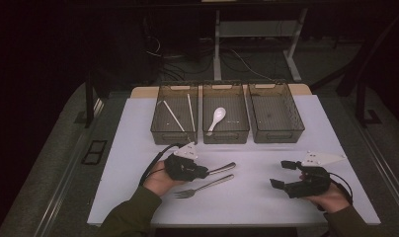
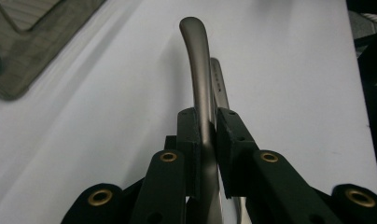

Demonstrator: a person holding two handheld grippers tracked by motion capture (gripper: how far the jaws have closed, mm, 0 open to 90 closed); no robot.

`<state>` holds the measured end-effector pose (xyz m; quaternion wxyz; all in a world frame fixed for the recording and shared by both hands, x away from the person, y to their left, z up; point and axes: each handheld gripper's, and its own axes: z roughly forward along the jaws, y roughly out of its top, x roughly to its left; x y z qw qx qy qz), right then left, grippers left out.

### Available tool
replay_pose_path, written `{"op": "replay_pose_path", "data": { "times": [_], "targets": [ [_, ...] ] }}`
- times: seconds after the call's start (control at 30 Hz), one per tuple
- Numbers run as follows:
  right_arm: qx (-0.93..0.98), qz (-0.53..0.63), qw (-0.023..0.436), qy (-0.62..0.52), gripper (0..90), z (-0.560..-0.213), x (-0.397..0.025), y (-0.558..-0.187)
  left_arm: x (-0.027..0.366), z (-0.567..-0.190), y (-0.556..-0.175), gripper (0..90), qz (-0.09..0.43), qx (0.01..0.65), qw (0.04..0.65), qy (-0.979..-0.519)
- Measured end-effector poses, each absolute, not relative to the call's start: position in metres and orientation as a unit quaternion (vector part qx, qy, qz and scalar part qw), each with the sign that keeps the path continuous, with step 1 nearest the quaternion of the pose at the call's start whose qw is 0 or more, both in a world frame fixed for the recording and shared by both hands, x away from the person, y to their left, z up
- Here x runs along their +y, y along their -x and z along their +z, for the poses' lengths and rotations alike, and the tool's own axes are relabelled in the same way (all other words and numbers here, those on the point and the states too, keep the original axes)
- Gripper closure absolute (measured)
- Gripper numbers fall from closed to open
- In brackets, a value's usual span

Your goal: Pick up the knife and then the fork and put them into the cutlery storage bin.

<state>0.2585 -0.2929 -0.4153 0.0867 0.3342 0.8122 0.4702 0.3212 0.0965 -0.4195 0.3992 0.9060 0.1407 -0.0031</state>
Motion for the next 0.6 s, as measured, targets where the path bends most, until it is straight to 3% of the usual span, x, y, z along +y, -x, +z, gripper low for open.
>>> {"op": "replay_pose_path", "data": {
  "times": [0.3, 0.6],
  "targets": [
    [0.84, 0.458, 0.047, -0.286, 17.7, -0.403, -0.281, -0.275, 0.087, -0.407, -0.325, 79.3, -0.012, 0.108, 0.4, -0.91],
    [0.873, 0.442, 0.017, -0.206, 30.0, -0.386, -0.245, -0.292, 0.068, -0.398, -0.324, 79.2, -0.028, 0.067, 0.396, -0.916]
  ]
}}
